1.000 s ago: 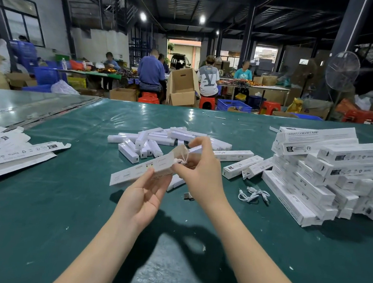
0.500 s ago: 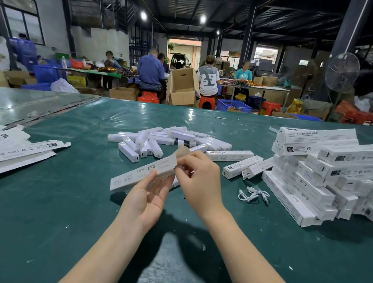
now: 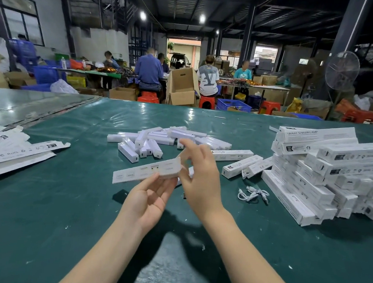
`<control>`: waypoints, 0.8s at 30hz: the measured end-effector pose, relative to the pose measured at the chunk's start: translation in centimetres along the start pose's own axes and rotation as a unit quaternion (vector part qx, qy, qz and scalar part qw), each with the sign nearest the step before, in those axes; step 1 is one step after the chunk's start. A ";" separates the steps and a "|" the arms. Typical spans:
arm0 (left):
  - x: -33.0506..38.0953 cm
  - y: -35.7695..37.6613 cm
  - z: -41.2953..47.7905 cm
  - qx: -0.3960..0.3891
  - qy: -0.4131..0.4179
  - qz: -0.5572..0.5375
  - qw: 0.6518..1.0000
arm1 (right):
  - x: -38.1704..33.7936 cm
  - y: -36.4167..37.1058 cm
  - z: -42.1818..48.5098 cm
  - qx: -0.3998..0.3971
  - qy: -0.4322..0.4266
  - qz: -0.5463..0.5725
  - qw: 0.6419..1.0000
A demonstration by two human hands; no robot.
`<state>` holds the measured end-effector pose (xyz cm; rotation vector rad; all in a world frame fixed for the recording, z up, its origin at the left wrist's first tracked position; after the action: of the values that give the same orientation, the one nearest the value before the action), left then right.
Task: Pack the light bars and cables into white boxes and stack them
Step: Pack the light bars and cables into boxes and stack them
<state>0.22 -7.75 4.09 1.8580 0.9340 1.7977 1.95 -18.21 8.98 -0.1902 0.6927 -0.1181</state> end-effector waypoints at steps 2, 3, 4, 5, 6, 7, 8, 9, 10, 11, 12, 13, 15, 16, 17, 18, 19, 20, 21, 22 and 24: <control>0.3 -0.2 0.1 -0.001 -0.003 -0.006 1.000 | 0.7 -0.5 0.4 0.027 0.082 0.062 0.994; 0.4 -0.2 0.2 -0.001 -0.004 -0.007 1.000 | 1.1 -0.6 0.5 0.025 0.134 0.104 0.985; 0.5 -0.2 0.2 0.000 -0.005 -0.006 1.000 | 1.3 -0.5 0.5 0.015 0.172 0.143 0.974; 0.5 -0.3 0.2 0.004 -0.006 -0.002 1.000 | 1.4 -0.4 0.4 0.007 0.187 0.160 0.969; 0.5 -0.4 0.3 0.009 -0.004 0.005 1.000 | 1.4 -0.2 0.3 0.004 0.185 0.162 0.969; 0.6 -0.5 0.3 0.011 0.000 0.010 1.000 | 1.2 0.0 0.2 0.001 0.177 0.158 0.971; 0.7 -0.6 0.3 0.009 0.007 0.012 1.000 | 1.0 0.2 0.2 -0.001 0.170 0.164 0.972; 1.0 -0.7 0.3 0.005 0.016 0.008 1.000 | 0.9 0.3 0.2 -0.006 0.171 0.184 0.968; 1.3 -0.7 0.4 0.002 0.025 -0.001 1.000 | 0.8 0.4 0.2 -0.013 0.181 0.221 0.958; 1.6 -0.8 0.4 -0.001 0.034 -0.010 0.999 | 0.8 0.6 0.2 -0.024 0.200 0.266 0.943; 1.8 -0.8 0.5 -0.004 0.043 -0.011 0.999 | 0.8 0.7 0.2 -0.036 0.215 0.300 0.929; 1.9 -0.8 0.5 -0.009 0.050 0.001 0.999 | 0.8 0.7 0.2 -0.045 0.221 0.306 0.925; 1.8 -0.7 0.6 -0.015 0.057 0.039 0.998 | 1.0 0.7 0.1 -0.049 0.222 0.283 0.932; 1.6 -0.7 0.7 -0.012 0.059 0.052 0.997 | 1.0 0.7 0.1 -0.044 0.225 0.281 0.932; 1.5 -0.8 0.7 -0.003 0.060 0.060 0.996 | 1.2 0.7 0.1 -0.037 0.235 0.285 0.928; 1.5 -1.0 0.8 0.008 0.064 0.066 0.996 | 1.3 0.7 0.1 -0.032 0.254 0.297 0.920; 1.5 -1.1 0.8 0.021 0.069 0.075 0.995 | 1.5 0.8 0.0 -0.026 0.283 0.319 0.904; 1.5 -1.2 0.8 0.036 0.077 0.089 0.992 | 2.0 1.0 -0.2 -0.020 0.320 0.351 0.880; 1.5 -1.3 0.7 0.050 0.088 0.106 0.989 | 2.3 1.4 -0.6 -0.015 0.364 0.390 0.846; 1.6 -1.4 0.7 0.065 0.104 0.126 0.984 | 2.5 1.9 -1.0 -0.014 0.407 0.429 0.806; 1.8 -1.3 0.4 0.090 0.137 0.158 0.974 | 2.5 2.7 -1.8 -0.035 0.457 0.461 0.760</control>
<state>0.28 -5.52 4.39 1.9929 0.9652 2.2755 2.86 -16.22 5.48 0.1839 1.7064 0.8325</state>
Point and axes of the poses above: each hand's wrist, its own z-axis towards the middle knuckle, its own y-axis out of the palm, x = y × z, the point moved 4 cm from there along z, towards the middle knuckle, and after that the axes turned 15 degrees about z, right-handed, at the moved point
